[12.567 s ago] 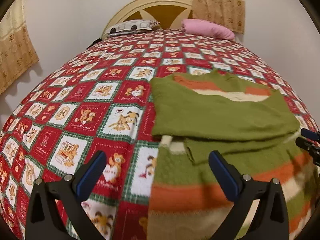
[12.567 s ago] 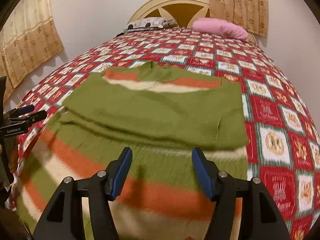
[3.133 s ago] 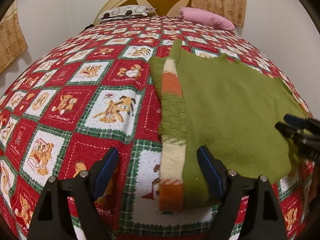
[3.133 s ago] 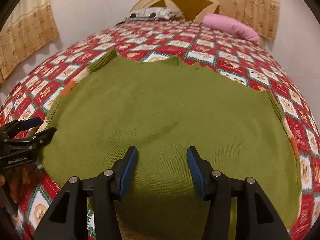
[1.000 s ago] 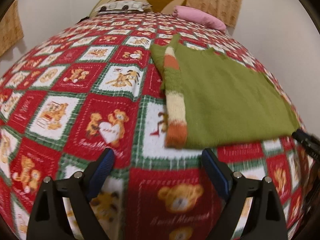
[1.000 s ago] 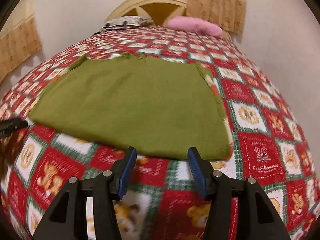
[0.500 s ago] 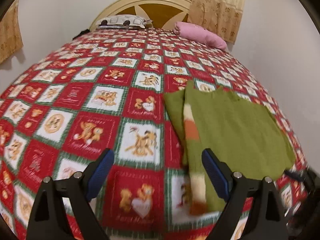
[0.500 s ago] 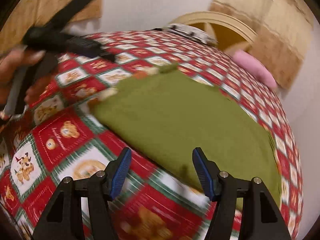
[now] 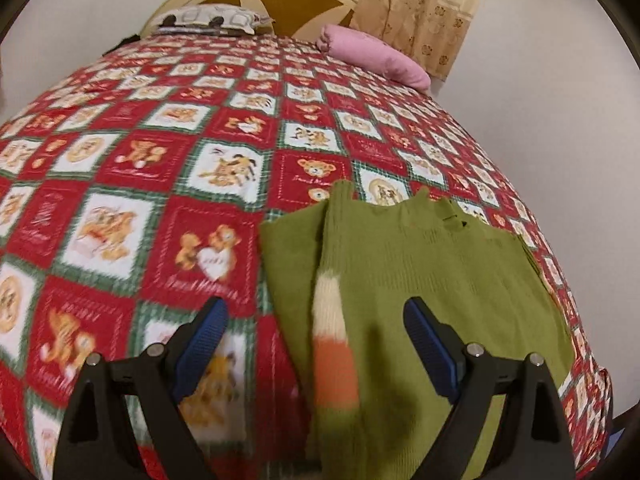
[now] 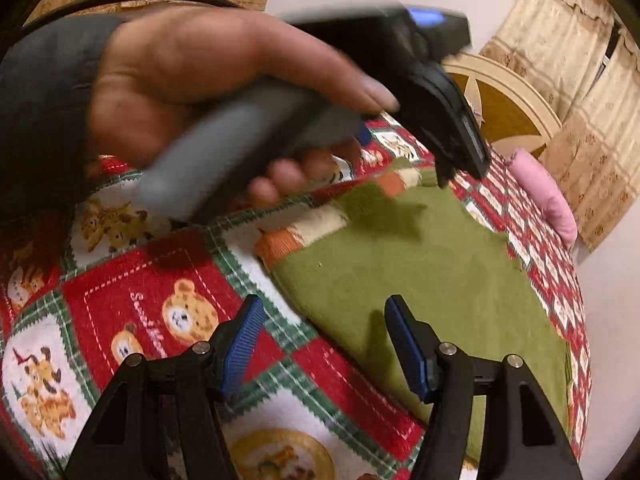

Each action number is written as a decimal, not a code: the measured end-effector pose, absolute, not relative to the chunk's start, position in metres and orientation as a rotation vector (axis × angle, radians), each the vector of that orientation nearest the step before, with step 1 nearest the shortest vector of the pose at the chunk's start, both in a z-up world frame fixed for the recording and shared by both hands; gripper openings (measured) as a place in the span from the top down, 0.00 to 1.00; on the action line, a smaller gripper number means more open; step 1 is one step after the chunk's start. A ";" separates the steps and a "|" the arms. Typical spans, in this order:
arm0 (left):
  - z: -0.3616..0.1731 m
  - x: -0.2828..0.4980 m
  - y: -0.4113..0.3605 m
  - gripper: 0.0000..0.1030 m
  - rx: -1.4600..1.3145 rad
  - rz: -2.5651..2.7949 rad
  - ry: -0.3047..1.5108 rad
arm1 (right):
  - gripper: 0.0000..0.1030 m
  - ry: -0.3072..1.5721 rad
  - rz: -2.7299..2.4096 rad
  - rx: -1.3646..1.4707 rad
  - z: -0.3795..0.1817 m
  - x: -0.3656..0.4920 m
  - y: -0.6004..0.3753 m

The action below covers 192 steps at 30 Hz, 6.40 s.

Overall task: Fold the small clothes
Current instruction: 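Move both grippers to the striped side edge of the folded sweater, then close both grippers on the striped edge, then lift the striped edge with both grippers and fold it across the sweater, then open both grippers and press the folded sweater flat, then lower the open right gripper onto the sweater edge and close it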

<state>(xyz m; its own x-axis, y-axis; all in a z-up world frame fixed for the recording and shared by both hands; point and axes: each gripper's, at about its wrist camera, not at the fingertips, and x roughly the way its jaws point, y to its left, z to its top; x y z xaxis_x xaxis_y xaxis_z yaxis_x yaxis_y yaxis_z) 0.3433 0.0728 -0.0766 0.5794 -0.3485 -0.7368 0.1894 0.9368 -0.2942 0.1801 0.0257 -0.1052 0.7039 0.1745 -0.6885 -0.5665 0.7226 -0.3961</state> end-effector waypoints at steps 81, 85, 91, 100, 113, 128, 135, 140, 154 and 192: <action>-0.027 0.381 -0.201 0.89 -0.108 -0.473 1.009 | 0.94 0.651 0.195 0.167 -0.055 0.182 -0.300; -0.032 0.381 -0.223 0.89 -0.087 -0.488 1.025 | 0.94 0.662 0.180 0.190 -0.061 0.178 -0.311; -0.041 0.380 -0.247 0.89 -0.066 -0.503 1.049 | 0.94 0.671 0.153 0.230 -0.068 0.173 -0.331; -0.053 0.382 -0.284 0.83 -0.008 -0.544 1.072 | 0.94 0.734 0.141 0.297 -0.088 0.170 -0.353; -0.032 0.298 -0.170 0.26 0.166 -0.351 0.846 | 0.42 0.663 0.063 0.346 -0.058 0.172 -0.375; -0.062 0.244 -0.140 0.13 0.119 -0.313 0.813 | 0.90 0.805 0.133 0.352 -0.076 0.319 -0.364; -0.076 0.241 -0.144 0.03 0.106 -0.322 0.814 | 0.87 0.867 0.124 0.330 -0.094 0.323 -0.370; -0.074 0.239 -0.138 0.03 0.078 -0.320 0.817 | 0.77 0.755 0.091 0.242 -0.052 0.316 -0.358; -0.074 0.234 -0.146 0.00 0.098 -0.332 0.822 | 0.80 0.884 0.230 0.288 -0.096 0.355 -0.358; -0.086 0.241 -0.151 0.00 0.067 -0.392 0.846 | 0.75 0.785 0.274 0.184 -0.096 0.283 -0.350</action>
<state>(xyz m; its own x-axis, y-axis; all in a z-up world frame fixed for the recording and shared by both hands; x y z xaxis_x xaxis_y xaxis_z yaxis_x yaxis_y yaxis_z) 0.2409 -0.1506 -0.0857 0.5958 -0.3110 -0.7405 0.3634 0.9266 -0.0968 0.2832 -0.3502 -0.0960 0.6749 0.3102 -0.6696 -0.1744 0.9487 0.2637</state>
